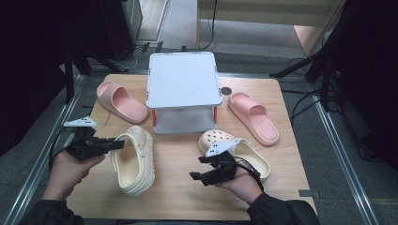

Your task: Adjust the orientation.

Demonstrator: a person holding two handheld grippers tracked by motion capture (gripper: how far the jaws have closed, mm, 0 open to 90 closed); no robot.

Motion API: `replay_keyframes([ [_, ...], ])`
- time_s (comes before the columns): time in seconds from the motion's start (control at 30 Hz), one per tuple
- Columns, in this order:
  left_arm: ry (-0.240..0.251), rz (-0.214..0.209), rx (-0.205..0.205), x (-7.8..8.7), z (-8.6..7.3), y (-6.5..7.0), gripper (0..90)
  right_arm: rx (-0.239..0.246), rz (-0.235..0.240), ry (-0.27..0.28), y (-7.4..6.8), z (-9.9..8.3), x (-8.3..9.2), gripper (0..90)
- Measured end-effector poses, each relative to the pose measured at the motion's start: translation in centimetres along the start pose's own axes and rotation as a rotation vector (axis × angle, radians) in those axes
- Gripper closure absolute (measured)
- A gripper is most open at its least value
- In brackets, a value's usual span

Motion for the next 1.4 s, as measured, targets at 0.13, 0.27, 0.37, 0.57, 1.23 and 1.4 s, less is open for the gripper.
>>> replay_keyframes([
  [0.13, -0.018, -0.025, -0.014, -1.0, 0.4, 0.7, 76.7, -0.017, -0.017, 0.005, 0.0, -0.2, 0.3, 33.6],
  [0.27, -0.045, -0.039, -0.040, -2.0, 1.0, 1.5, 76.5, -0.028, -0.033, 0.007, -0.2, -0.5, 0.7, 33.8],
  [0.37, -0.069, -0.047, -0.071, -3.0, 1.4, 2.2, 76.5, -0.037, -0.045, 0.010, -0.2, -0.7, 0.9, 33.8],
  [0.57, -0.095, -0.055, -0.101, -4.5, 2.1, 2.8, 76.2, -0.061, -0.064, 0.015, -0.4, -1.2, 1.5, 33.8],
  [1.23, -0.170, -0.099, -0.166, -7.6, 1.3, 4.6, 72.6, -0.077, -0.075, 0.024, -0.8, -1.5, 1.9, 33.8],
  [1.4, -0.203, -0.117, -0.162, -8.2, 0.9, 4.9, 68.1, -0.079, -0.071, 0.029, -0.9, -1.4, 1.7, 33.8],
])
Point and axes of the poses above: each handheld gripper's, and its own axes: x roughly backward along the jaws, z roughly out of its top, y roughly to its right, the point moved 1 cm from there along -x, roughly forward along the jaws, and after that the axes turned 12 degrees about x, right-handed, at the moved point
